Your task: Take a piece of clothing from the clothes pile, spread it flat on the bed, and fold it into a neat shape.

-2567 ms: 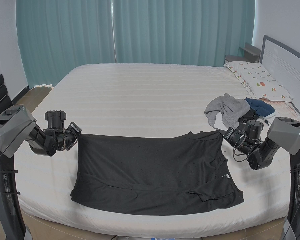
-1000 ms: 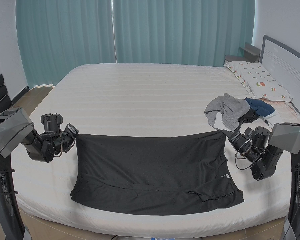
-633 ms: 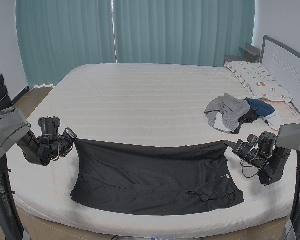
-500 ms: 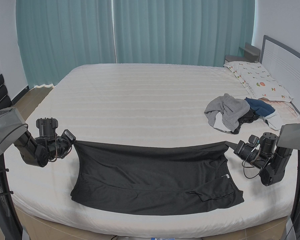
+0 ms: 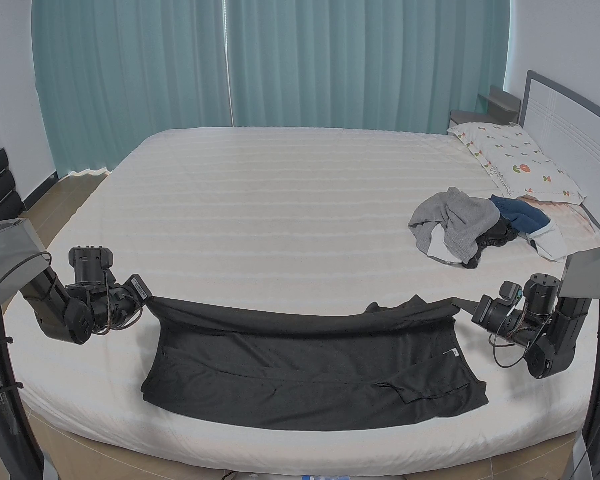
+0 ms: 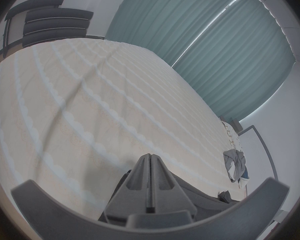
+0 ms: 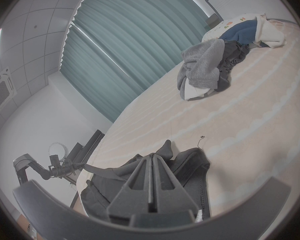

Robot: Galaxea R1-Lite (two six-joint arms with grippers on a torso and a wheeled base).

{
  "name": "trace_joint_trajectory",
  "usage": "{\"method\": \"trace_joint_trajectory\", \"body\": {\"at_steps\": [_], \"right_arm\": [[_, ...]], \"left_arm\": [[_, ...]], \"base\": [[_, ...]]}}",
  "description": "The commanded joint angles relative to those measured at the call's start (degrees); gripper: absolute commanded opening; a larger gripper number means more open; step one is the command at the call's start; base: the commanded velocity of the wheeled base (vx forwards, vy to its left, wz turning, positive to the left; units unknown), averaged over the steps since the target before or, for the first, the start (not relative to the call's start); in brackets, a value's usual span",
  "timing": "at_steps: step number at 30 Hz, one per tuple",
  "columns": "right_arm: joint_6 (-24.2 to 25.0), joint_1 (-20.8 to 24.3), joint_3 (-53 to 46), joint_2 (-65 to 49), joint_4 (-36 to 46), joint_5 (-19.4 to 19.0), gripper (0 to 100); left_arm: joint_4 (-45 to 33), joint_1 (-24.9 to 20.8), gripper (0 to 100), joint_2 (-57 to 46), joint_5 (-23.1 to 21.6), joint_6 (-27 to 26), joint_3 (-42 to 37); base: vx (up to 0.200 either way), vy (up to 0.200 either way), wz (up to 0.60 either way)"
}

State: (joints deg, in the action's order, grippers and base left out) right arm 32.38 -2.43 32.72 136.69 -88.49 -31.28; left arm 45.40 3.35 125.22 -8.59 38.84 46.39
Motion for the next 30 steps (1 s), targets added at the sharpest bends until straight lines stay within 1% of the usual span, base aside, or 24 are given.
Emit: {"method": "trace_joint_trajectory", "body": {"at_steps": [1,3,5,7,9,10,13,17,19,29,30], "right_arm": [[0.1,0.0,1.2,2.8,-0.4,0.0,0],[0.8,0.1,4.8,4.2,-0.9,0.9,0],[2.5,0.1,7.6,5.0,-1.0,1.9,0],[5.9,0.6,9.8,5.0,-1.2,4.6,0],[9.2,0.9,12.0,4.9,-1.2,6.9,0],[10.4,1.2,13.3,5.0,-1.2,7.7,0],[12.5,1.8,16.9,5.9,-1.2,10.0,0],[12.7,2.9,20.3,8.2,-1.2,13.1,0],[12.6,3.0,21.4,9.1,-1.2,14.0,0],[12.0,3.0,17.6,8.2,-1.2,13.4,0],[11.2,2.8,16.3,7.4,-1.2,13.1,0]], "left_arm": [[0.7,-0.1,0,2.0,0.1,0.5,0.8],[0.7,-0.2,0,2.6,0.5,3.1,2.3],[0.7,-0.3,0,2.8,0.9,8.4,4.7],[0.8,-0.3,0,2.9,0.9,14.6,7.1],[1.1,-0.3,0,3.0,0.9,18.2,8.5],[1.4,-0.2,0,3.1,0.9,19.2,9.1],[3.9,-0.3,0,4.4,0.9,20.3,9.6],[11.3,-0.4,0,7.7,1.4,20.2,9.6],[13.8,-0.5,0,9.0,1.7,20.2,9.2],[13.7,-0.5,0,9.4,1.2,19.5,8.1],[13.7,-0.2,0,9.3,0.9,18.9,7.5]], "base": [[0.000,0.000,0.00],[0.000,0.000,0.00],[0.000,0.000,0.00],[0.000,0.000,0.00],[0.000,0.000,0.00],[0.000,0.000,0.00],[0.000,0.000,0.00],[0.000,0.000,0.00],[0.000,0.000,0.00],[0.000,0.000,0.00],[0.000,0.000,0.00]]}}
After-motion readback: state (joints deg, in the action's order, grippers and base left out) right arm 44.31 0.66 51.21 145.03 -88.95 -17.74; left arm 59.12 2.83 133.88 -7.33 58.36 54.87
